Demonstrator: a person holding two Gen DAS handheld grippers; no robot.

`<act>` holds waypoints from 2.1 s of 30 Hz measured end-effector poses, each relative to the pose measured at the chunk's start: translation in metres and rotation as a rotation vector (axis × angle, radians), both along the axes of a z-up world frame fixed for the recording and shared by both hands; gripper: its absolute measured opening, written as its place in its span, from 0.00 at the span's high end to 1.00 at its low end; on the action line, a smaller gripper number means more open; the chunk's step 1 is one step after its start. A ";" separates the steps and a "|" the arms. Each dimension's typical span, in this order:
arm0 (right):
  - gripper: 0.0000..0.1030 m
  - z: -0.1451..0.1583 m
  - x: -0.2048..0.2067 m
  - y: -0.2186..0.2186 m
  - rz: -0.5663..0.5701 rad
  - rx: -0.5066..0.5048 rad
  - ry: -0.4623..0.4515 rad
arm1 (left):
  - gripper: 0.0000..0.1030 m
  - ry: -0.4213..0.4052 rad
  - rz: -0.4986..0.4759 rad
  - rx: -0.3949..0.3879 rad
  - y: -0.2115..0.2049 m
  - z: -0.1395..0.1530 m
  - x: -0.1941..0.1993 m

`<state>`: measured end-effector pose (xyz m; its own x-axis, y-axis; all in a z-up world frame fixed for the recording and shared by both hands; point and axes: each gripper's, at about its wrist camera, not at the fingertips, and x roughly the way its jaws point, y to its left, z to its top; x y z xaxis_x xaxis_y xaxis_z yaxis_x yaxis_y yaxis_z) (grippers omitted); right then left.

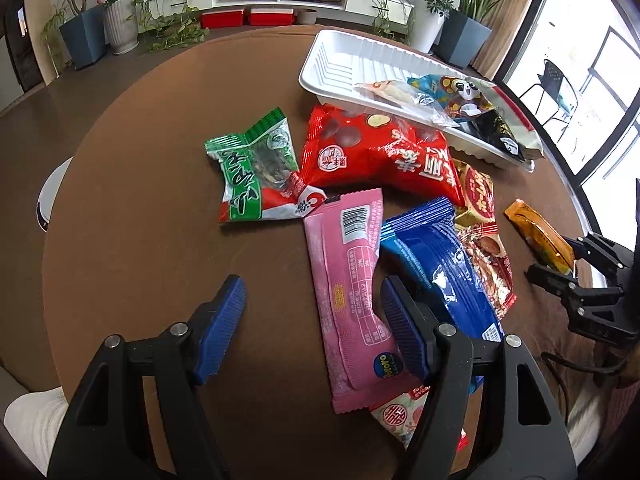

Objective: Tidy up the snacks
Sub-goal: 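Move the right gripper over the orange bar while the left approaches the pink bar, then close the right gripper on the orange bar while the left grasps the pink bar, then carry the orange bar and pink bar over the white tray with both grippers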

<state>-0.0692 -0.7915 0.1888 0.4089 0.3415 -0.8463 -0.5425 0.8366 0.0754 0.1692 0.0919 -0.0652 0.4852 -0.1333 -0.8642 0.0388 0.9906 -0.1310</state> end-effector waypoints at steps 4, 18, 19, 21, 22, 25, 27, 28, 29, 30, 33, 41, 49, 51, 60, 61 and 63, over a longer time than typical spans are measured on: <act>0.43 -0.001 -0.008 0.002 0.007 -0.006 -0.014 | 0.34 -0.003 -0.009 0.022 -0.001 -0.002 -0.002; 0.77 0.002 -0.002 -0.003 -0.052 0.020 -0.029 | 0.78 -0.044 -0.111 0.102 -0.026 -0.004 -0.007; 0.77 0.003 -0.001 -0.005 -0.057 0.047 -0.015 | 0.80 -0.044 -0.109 0.088 -0.024 -0.003 -0.007; 0.78 0.002 0.003 -0.011 -0.072 0.103 0.019 | 0.82 -0.038 -0.103 0.055 -0.020 -0.003 -0.007; 0.78 0.002 0.005 -0.015 -0.081 0.142 0.041 | 0.82 -0.035 -0.100 0.040 -0.018 -0.003 -0.007; 0.78 0.001 0.009 -0.024 -0.102 0.251 0.108 | 0.84 -0.036 -0.095 0.017 -0.014 0.000 -0.010; 0.78 -0.001 0.011 -0.029 -0.114 0.322 0.146 | 0.84 -0.039 -0.094 -0.002 -0.012 0.002 -0.012; 0.78 -0.002 0.013 -0.034 -0.127 0.373 0.174 | 0.84 -0.042 -0.094 -0.007 -0.011 0.003 -0.013; 0.78 -0.004 0.014 -0.036 -0.130 0.408 0.200 | 0.84 -0.044 -0.098 -0.012 -0.011 0.005 -0.014; 0.78 -0.005 0.014 -0.039 -0.141 0.445 0.220 | 0.84 -0.046 -0.098 -0.020 -0.010 0.006 -0.015; 0.78 -0.009 0.015 -0.045 -0.161 0.532 0.274 | 0.84 -0.055 -0.103 -0.038 -0.010 0.012 -0.017; 0.78 -0.003 0.019 -0.045 -0.175 0.691 0.328 | 0.84 -0.075 -0.111 -0.098 -0.008 0.029 -0.014; 0.78 0.024 0.052 -0.027 -0.166 0.777 0.308 | 0.84 -0.089 -0.123 -0.137 -0.016 0.048 0.017; 0.78 0.029 0.064 -0.020 -0.164 0.784 0.301 | 0.84 -0.096 -0.129 -0.138 -0.019 0.054 0.027; 0.78 0.041 0.118 0.017 -0.166 0.797 0.300 | 0.84 -0.095 -0.137 -0.153 -0.028 0.071 0.089; 0.78 0.042 0.127 0.024 -0.169 0.797 0.297 | 0.84 -0.096 -0.138 -0.151 -0.029 0.073 0.096; 0.78 0.043 0.140 0.033 -0.175 0.796 0.296 | 0.84 -0.093 -0.135 -0.156 -0.030 0.074 0.111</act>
